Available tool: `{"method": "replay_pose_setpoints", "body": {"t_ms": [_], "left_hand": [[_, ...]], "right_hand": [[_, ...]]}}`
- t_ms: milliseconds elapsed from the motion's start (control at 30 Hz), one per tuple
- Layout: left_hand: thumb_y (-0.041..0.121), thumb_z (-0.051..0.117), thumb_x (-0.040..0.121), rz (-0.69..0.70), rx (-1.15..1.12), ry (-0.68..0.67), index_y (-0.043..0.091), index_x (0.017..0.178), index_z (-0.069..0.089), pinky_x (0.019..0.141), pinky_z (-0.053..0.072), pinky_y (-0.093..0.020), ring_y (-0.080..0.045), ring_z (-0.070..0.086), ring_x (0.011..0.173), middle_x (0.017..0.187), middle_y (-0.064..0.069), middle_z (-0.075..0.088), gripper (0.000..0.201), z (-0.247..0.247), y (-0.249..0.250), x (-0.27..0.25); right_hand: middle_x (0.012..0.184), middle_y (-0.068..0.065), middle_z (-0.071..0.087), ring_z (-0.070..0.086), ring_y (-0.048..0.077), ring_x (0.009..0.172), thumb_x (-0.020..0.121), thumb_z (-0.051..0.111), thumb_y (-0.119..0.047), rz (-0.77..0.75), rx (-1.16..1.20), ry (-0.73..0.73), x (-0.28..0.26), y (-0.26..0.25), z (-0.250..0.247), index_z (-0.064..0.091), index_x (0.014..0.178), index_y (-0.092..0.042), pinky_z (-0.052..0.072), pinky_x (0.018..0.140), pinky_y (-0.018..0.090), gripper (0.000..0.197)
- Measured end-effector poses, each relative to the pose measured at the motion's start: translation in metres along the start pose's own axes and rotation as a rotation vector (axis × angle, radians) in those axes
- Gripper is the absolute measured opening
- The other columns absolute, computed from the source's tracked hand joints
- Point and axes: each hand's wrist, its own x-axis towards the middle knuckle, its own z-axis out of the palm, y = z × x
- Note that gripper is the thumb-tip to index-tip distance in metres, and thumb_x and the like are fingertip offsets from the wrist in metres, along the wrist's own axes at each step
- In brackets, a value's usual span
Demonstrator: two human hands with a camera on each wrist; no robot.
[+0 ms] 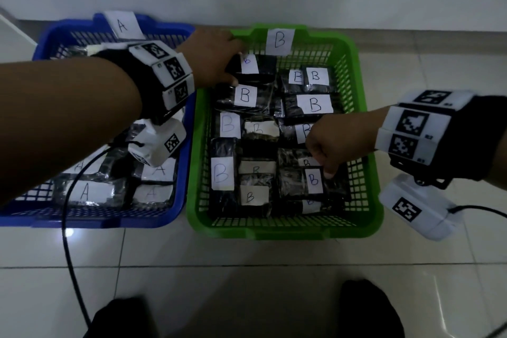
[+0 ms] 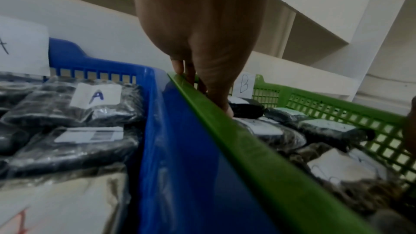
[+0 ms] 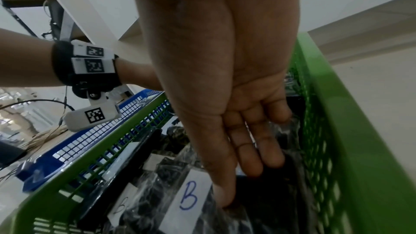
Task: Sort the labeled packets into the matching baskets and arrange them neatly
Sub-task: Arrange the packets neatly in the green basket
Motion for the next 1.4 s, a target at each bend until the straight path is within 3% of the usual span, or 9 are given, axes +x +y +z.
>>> {"method": "replay_pose_setpoints", "body": {"t_ms": [233,333,400,467,733,933,1033,1200,1400], "left_hand": [[0.039,0.069,0.08,0.055,-0.013,-0.013,0.015,0.137,0.039,0.099,0.038,-0.048,-0.036,0.045,0.12,0.13,-0.018,0.046,0.069,0.0,0.005,0.002],[0.041,0.075,0.074,0.135,-0.077,-0.151,0.023,0.14,0.038,0.103,0.036,-0.043,-0.031,0.038,0.126,0.136,-0.012,0.042,0.078,-0.007,0.007,0.0],[0.04,0.08,0.068,0.133,-0.031,-0.23,0.025,0.144,0.032,0.106,0.034,-0.045,-0.032,0.032,0.131,0.142,-0.011,0.034,0.091,-0.009,0.01,-0.001],[0.04,0.083,0.064,0.124,-0.007,-0.234,0.024,0.143,0.029,0.104,0.037,-0.047,-0.032,0.03,0.131,0.142,-0.012,0.031,0.097,-0.008,0.014,-0.004],[0.038,0.08,0.067,0.095,0.101,-0.112,0.021,0.14,0.029,0.087,0.048,-0.043,-0.029,0.033,0.126,0.137,-0.01,0.033,0.09,0.001,0.022,-0.014],[0.04,0.078,0.07,0.087,-0.064,-0.219,0.027,0.14,0.038,0.101,0.039,-0.041,-0.03,0.034,0.126,0.133,-0.008,0.038,0.082,-0.008,0.017,-0.005],[0.035,0.074,0.077,0.099,-0.094,-0.28,0.026,0.142,0.039,0.102,0.038,-0.035,-0.029,0.039,0.125,0.133,-0.009,0.039,0.074,-0.017,0.015,0.003],[0.024,0.078,0.072,0.069,-0.038,-0.18,0.027,0.14,0.035,0.099,0.043,-0.045,-0.029,0.033,0.128,0.136,-0.007,0.036,0.08,-0.004,0.019,-0.008],[0.023,0.076,0.074,0.069,-0.016,-0.159,0.027,0.141,0.033,0.096,0.045,-0.044,-0.028,0.033,0.128,0.137,-0.006,0.035,0.08,-0.004,0.02,-0.008]], "right_hand": [[0.071,-0.008,0.052,0.048,0.009,0.068,0.081,0.07,-0.031,0.006,-0.017,0.053,-0.002,-0.004,-0.009,0.057,0.079,-0.017,0.037,0.057,0.018,0.019],[0.081,-0.001,0.057,0.046,0.011,0.068,0.084,0.066,-0.028,0.054,0.039,0.328,-0.003,0.004,-0.015,0.05,0.077,-0.018,0.037,0.058,0.022,0.021],[0.099,0.007,0.058,0.051,0.02,0.085,0.084,0.065,-0.02,0.086,0.023,0.579,-0.001,0.014,-0.016,0.053,0.089,-0.014,0.043,0.071,0.03,0.014],[0.11,0.012,0.053,0.051,0.028,0.101,0.084,0.064,-0.017,0.132,0.01,0.685,0.003,0.025,-0.014,0.055,0.109,-0.01,0.046,0.082,0.037,0.027],[0.12,0.016,0.051,0.052,0.032,0.108,0.088,0.061,-0.023,0.194,0.075,0.572,0.011,0.037,-0.012,0.051,0.122,-0.011,0.046,0.089,0.038,0.038],[0.131,0.013,0.037,0.042,0.031,0.118,0.093,0.049,-0.034,0.163,0.137,0.683,0.015,0.029,-0.01,0.037,0.137,-0.015,0.044,0.094,0.043,0.049],[0.139,0.009,0.031,0.034,0.03,0.125,0.09,0.05,-0.042,0.189,0.065,0.617,0.014,0.023,-0.003,0.026,0.145,-0.02,0.042,0.098,0.045,0.064],[0.146,0.006,0.027,0.03,0.029,0.13,0.091,0.054,-0.032,0.236,-0.054,0.558,0.019,0.021,0.005,0.018,0.148,-0.021,0.034,0.103,0.047,0.069],[0.139,0.003,0.03,0.03,0.027,0.126,0.08,0.069,-0.035,0.251,-0.007,0.574,0.029,0.028,0.002,0.018,0.148,-0.023,0.037,0.099,0.048,0.086]]}}
